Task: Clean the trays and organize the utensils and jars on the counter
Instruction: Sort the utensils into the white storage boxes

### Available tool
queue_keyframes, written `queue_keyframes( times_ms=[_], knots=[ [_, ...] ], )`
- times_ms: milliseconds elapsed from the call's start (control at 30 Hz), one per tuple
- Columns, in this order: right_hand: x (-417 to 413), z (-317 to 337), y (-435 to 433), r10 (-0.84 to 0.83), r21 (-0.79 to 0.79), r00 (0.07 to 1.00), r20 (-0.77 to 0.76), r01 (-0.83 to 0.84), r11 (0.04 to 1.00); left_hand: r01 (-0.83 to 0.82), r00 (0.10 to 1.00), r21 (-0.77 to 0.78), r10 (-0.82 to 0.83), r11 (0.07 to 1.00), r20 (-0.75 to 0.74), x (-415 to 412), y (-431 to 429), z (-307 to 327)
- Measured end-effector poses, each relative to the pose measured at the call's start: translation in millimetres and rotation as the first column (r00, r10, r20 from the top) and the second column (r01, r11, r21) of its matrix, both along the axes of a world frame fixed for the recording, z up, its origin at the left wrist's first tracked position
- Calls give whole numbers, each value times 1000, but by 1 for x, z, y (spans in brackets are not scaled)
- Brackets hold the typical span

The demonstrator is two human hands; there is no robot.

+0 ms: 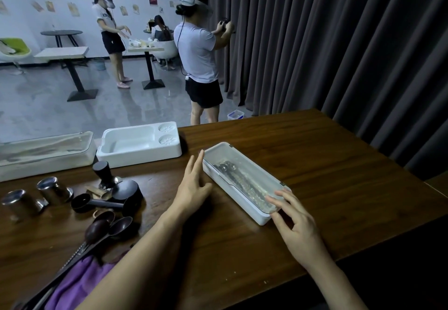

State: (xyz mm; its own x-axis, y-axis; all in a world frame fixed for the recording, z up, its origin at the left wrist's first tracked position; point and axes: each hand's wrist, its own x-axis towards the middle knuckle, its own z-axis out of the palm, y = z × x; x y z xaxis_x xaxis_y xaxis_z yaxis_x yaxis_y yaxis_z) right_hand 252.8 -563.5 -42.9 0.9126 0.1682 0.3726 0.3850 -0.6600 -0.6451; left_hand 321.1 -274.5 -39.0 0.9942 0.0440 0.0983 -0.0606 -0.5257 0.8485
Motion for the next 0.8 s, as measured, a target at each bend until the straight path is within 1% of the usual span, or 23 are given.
queue_keyframes(
  times_ms=[133, 233, 433, 633, 800],
  knots=[
    [-2, -1, 3, -22, -16, 999, -34, 22, 1000, 4, 1000, 65, -6, 998, 26, 4, 1, 12],
    [-3, -5, 6, -26, -44, 999, -32, 25, 999, 2, 1000, 88, -3, 996, 5, 12, 1, 17],
    [-5, -6, 19, -52, 26, 997, -54, 54, 998, -29, 999, 109, 33, 994, -36, 17, 3, 14],
    [0, -10, 26, -105, 64, 994, -23, 107, 992, -62, 996, 53, 58, 997, 68, 8, 9, 6],
    [-2, -8, 32, -134, 71, 991, -9, 134, 988, -142, 988, -23, 143, 990, 58, -9, 18, -6]
  ],
)
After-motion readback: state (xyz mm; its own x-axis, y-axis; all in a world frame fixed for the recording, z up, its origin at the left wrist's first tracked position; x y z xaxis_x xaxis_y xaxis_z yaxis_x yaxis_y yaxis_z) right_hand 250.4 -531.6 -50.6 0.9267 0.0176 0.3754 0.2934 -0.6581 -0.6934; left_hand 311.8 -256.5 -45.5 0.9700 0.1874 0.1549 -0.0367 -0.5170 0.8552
